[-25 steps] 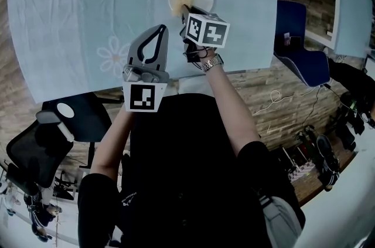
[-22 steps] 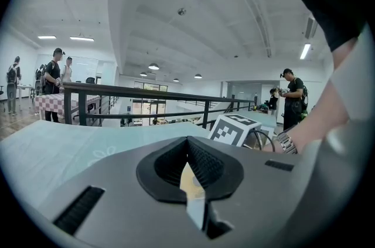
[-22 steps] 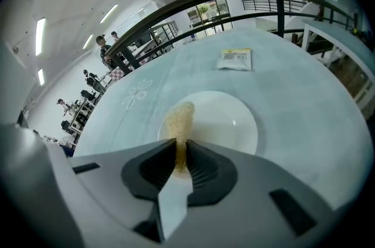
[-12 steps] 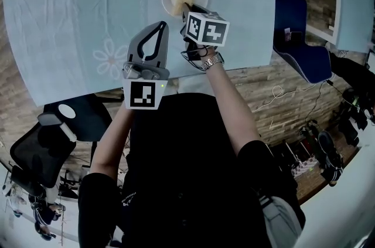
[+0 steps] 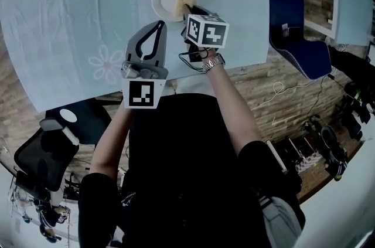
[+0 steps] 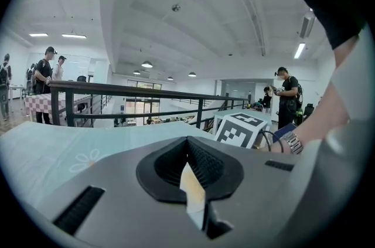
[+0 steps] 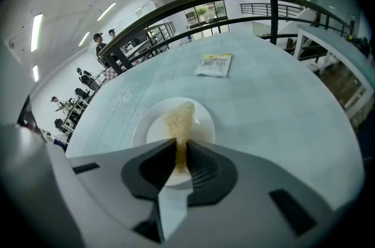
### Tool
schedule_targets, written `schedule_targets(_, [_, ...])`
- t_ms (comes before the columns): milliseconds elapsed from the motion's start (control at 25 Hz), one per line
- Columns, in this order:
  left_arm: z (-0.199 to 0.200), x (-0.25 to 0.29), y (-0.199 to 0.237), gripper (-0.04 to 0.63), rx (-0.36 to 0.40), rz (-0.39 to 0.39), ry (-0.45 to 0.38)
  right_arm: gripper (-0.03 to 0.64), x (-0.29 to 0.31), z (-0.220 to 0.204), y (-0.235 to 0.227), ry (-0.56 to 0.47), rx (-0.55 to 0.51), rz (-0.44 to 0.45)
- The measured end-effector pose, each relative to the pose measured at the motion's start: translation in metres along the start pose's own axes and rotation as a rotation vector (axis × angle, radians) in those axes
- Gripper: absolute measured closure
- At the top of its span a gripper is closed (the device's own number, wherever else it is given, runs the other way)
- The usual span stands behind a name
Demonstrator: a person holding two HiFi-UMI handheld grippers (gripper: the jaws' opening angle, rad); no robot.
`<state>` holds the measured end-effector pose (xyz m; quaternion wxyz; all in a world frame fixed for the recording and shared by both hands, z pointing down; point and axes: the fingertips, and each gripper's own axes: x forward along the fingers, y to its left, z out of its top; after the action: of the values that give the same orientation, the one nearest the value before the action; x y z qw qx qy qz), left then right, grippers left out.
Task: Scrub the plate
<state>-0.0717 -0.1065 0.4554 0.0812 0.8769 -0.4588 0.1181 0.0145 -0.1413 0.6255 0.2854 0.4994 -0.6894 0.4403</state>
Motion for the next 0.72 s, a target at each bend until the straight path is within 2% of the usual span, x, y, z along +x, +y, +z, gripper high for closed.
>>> schedule_targets(440, [0.004, 0.002, -0.013, 0.583, -0.013, -0.039, -0.018, 0.562, -0.017, 0.006, -0.028, -0.036, 0.038, -0.063])
schedule_targets(600, [0.003, -0.001, -0.014, 0.583, 0.019, -0.057, -0.019, 0.563, -0.022, 0.003, -0.037, -0.046, 0.055, -0.087])
schedule_targets(720, [0.003, -0.004, -0.015, 0.583, 0.016, -0.06, -0.024, 0.563, -0.027, 0.003, -0.042, -0.055, 0.058, -0.113])
